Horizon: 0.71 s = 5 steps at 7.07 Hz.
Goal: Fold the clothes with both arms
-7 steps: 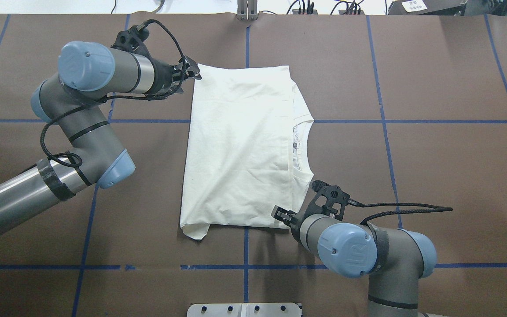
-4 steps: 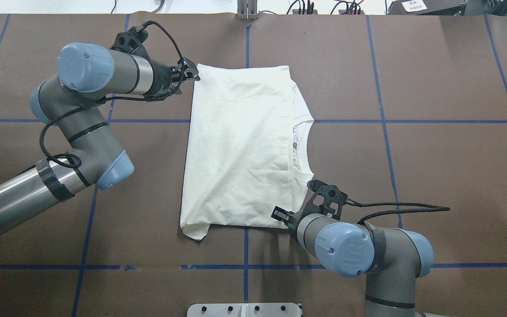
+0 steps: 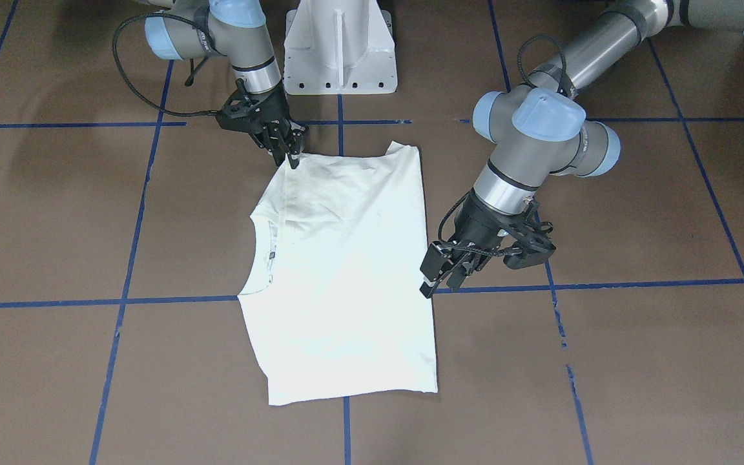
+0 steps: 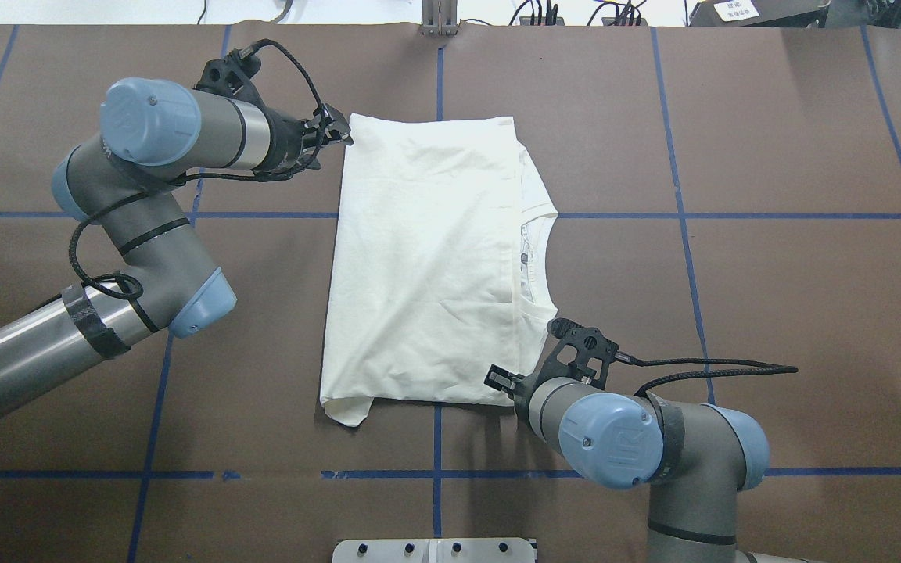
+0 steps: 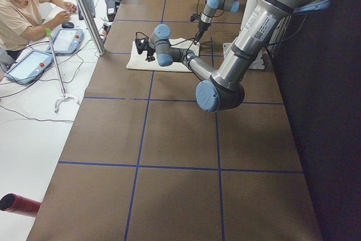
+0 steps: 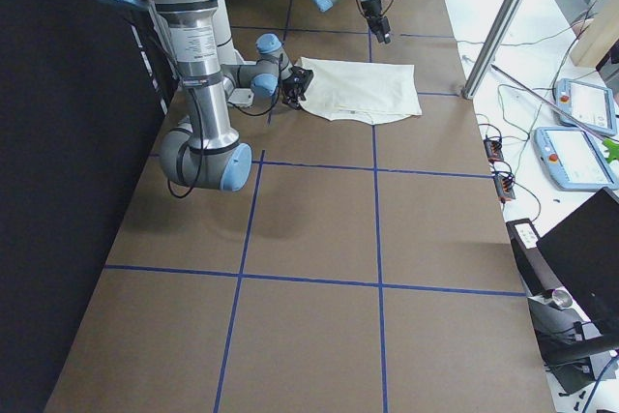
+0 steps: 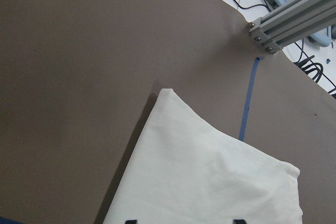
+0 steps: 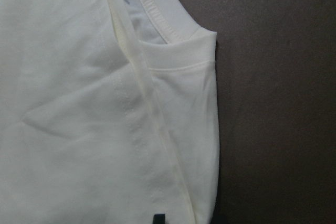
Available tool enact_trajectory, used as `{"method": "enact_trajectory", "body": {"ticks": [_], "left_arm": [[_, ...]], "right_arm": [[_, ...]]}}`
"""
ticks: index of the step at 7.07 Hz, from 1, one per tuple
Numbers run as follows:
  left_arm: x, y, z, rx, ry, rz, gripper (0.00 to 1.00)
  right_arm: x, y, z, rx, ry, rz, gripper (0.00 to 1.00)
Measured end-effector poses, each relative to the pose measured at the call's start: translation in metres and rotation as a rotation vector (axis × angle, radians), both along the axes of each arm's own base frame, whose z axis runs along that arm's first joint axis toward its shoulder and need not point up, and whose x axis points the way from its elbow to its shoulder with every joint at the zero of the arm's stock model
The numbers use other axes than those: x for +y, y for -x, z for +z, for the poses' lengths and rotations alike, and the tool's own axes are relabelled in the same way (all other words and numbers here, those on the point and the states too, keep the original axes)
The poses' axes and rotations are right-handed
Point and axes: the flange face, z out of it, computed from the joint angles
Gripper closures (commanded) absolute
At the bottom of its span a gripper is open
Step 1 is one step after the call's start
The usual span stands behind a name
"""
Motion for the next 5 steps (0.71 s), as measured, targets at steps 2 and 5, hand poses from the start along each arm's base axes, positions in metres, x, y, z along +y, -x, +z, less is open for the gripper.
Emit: {"method": "enact_trajectory", "body": {"ticks": [2, 5], "left_arm": [[0.000, 0.000, 0.000, 0.000, 0.000, 0.000, 0.32], [0.017, 0.000, -0.017, 0.049, 0.008, 0.006, 0.32]], "right_arm": [[-0.001, 0.000, 0.000, 0.000, 0.000, 0.001, 1.00], [0.001, -0.019, -0.017, -0.044, -0.007, 0.002, 1.00]]}}
